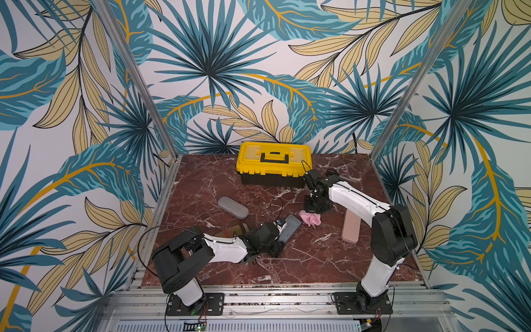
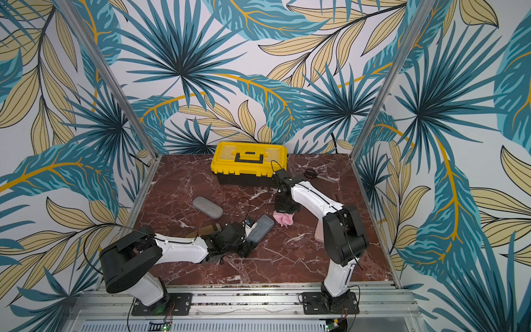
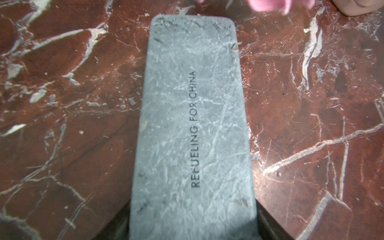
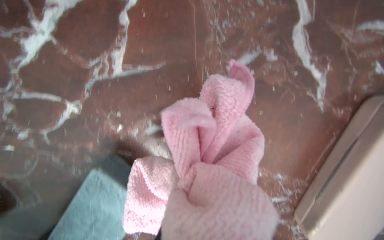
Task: Wipe the eyeglass case
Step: Wipe the dirt from the eyeglass case, then place the cleaning item at the center of the board.
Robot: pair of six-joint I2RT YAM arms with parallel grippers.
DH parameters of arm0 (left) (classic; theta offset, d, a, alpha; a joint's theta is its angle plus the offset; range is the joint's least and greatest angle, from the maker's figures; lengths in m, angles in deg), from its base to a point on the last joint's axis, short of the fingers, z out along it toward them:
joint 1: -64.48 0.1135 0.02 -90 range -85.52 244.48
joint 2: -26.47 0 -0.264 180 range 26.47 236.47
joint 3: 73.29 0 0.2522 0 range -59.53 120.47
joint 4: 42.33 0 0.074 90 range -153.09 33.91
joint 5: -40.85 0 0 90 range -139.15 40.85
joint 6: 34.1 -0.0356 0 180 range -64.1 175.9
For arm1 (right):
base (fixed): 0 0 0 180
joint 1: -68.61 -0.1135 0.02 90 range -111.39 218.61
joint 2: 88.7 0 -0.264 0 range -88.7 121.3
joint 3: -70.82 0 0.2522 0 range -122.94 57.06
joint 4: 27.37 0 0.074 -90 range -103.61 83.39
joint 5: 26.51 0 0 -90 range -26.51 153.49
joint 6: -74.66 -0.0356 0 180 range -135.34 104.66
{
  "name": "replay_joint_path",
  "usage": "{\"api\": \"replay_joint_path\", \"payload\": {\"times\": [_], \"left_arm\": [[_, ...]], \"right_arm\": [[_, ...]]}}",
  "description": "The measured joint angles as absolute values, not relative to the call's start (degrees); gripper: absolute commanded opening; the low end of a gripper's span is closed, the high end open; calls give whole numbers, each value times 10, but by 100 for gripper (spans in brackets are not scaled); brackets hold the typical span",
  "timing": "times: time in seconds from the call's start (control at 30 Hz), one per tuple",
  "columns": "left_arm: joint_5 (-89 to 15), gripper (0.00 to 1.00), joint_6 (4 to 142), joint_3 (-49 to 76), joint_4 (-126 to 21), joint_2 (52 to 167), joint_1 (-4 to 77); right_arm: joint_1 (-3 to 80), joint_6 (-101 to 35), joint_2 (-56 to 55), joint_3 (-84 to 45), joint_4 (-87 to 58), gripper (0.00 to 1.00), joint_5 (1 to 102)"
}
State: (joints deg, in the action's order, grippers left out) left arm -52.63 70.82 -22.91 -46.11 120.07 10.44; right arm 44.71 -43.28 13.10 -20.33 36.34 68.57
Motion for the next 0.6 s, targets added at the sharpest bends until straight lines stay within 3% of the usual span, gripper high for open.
{"api": "replay_joint_path", "payload": {"times": [0.17,0.43,0.6], "left_arm": [[-508,94,727,-223,-488,1190,94],[-446,95,755,-210,-511,1182,86],[-410,95,756,-127,-538,1235,69]], "right_arm": [[447,-446,141,-164,357,0,661],[431,-448,245,-264,355,0,617],[389,-442,292,-366,356,0,579]]}}
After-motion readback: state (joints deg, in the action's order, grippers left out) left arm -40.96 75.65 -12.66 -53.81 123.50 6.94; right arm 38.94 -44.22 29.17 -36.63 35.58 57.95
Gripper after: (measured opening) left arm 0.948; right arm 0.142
